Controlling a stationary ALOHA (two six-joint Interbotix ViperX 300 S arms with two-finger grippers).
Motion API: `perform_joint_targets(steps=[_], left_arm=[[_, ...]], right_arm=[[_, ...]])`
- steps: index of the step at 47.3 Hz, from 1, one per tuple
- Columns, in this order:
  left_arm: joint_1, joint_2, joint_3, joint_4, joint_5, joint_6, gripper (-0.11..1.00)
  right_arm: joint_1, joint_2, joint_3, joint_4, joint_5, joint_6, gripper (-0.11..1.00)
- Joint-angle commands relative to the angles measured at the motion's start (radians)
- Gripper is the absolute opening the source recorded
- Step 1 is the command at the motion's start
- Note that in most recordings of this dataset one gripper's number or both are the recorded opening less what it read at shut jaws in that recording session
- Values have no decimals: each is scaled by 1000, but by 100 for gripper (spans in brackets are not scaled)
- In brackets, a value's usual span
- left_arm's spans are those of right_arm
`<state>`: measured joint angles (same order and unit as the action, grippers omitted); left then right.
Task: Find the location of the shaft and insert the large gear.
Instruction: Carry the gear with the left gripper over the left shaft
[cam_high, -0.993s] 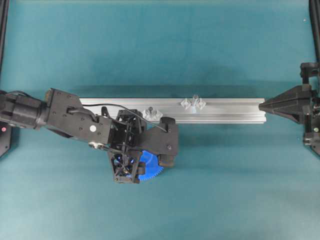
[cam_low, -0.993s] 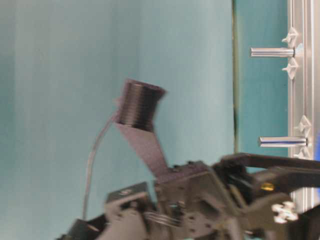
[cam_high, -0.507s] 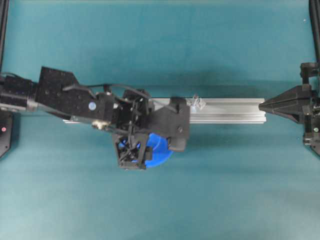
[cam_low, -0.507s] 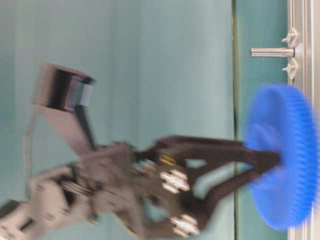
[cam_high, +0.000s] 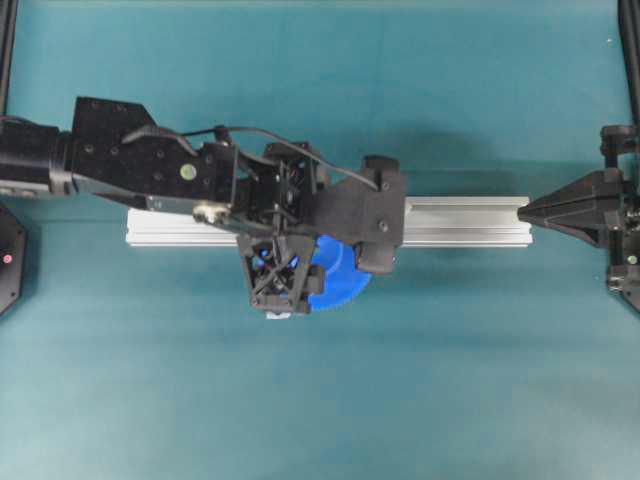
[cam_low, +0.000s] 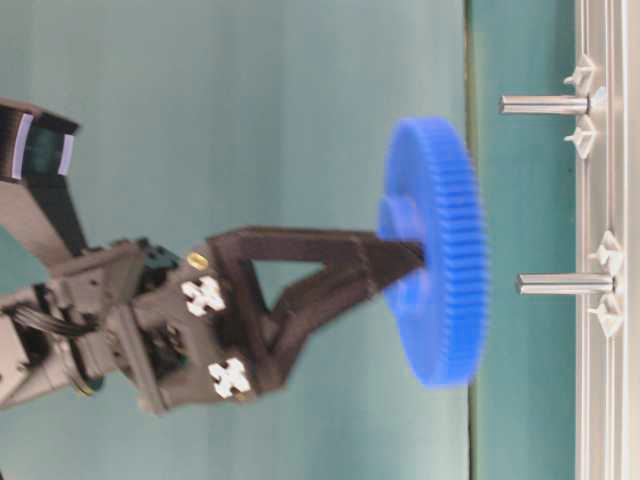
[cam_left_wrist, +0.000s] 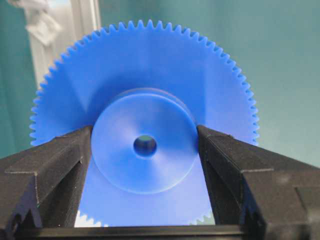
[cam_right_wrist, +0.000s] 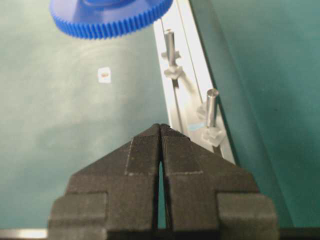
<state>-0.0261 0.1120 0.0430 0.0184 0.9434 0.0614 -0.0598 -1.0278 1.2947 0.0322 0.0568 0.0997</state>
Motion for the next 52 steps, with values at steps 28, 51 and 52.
perform_joint_targets(steps=[28,51,52], left_arm=[[72,72,-143,5,-5,127,72],[101,193,-264,5,-3,193,72],[101,196,-268,5,-3,195,72]], right_arm=[[-3,5,-9,2,-5,9,-2],[-3,2,-6,2,-5,9,-2],[-3,0,-5,3,-5,9,-2]])
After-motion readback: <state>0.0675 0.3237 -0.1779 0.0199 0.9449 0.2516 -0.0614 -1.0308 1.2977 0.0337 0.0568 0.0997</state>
